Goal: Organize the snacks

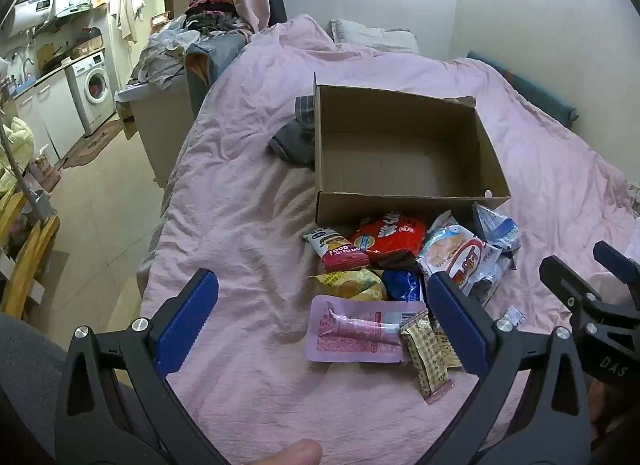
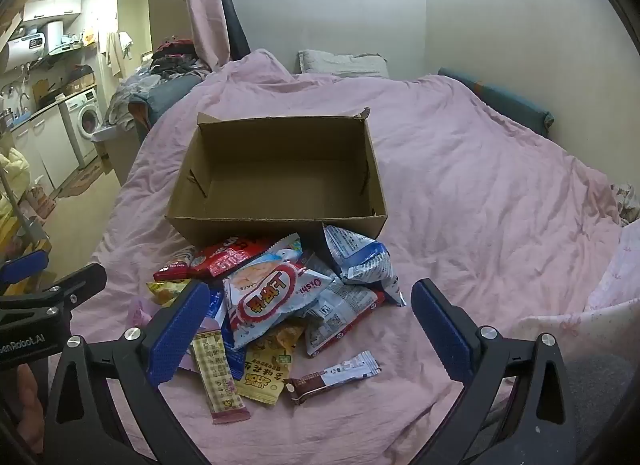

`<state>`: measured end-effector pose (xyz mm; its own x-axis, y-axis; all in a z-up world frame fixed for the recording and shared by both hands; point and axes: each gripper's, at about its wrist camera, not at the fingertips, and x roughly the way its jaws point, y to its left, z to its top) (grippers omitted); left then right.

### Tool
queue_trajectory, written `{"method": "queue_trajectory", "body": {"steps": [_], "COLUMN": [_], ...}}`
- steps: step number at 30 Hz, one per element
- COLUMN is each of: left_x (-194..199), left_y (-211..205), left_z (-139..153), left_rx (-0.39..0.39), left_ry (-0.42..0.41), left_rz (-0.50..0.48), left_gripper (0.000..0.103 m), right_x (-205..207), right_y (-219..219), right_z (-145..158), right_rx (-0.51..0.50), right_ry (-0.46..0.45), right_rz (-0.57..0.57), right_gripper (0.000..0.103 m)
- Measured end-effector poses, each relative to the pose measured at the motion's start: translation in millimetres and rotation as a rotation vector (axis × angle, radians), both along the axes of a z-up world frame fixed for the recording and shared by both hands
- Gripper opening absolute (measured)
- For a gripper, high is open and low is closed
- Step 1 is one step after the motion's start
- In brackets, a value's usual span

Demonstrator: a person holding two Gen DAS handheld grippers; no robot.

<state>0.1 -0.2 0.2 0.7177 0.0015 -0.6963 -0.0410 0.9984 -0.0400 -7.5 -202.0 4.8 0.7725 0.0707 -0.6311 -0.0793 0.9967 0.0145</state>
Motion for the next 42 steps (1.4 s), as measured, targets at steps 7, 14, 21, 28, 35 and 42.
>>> {"method": "queue_trajectory", "body": {"steps": [7, 14, 21, 28, 35, 42], "left_x": [-1.6, -1.6, -1.4, -0.1, -0.6, -2.3], "left_y": [1.2, 2.5, 3.2, 1.0, -0.6, -1.3], "left_z": [1.6, 4.8, 5.3, 5.0, 1.4, 4.4], "left_rx": [-0.012, -0.006, -0.002, -0.003, 0.004, 0.025], "left_ry": [-0.009, -0.012, -0.015, -0.008, -0.01, -0.031], "left_rz": [-0.001, -0.001, 0.002, 0.0, 0.002, 0.003], "left_gripper": [0.103, 0.103, 0.103, 0.103, 0.103, 0.103], "right_x": [2.4, 0.3, -0.5, -0.5, 0.3, -0.2], "right_y": [1.6, -1.4, -0.9, -1.2, -2.3, -2.6], "right_z": [-1.1, 1.4, 1.4, 2.5, 3.9, 4.3], "right_rx": [-0.003, 0.007, 0.007, 0.004, -0.002, 0.008], "right_ry": [0.002, -0.008, -0.011, -0.013, -0.014, -0.019], "right_rz": [-0.001, -0.001, -0.002, -0.004, -0.011, -0.013], "right_gripper": [0.103, 0.103, 0.103, 0.103, 0.103, 0.103]}}
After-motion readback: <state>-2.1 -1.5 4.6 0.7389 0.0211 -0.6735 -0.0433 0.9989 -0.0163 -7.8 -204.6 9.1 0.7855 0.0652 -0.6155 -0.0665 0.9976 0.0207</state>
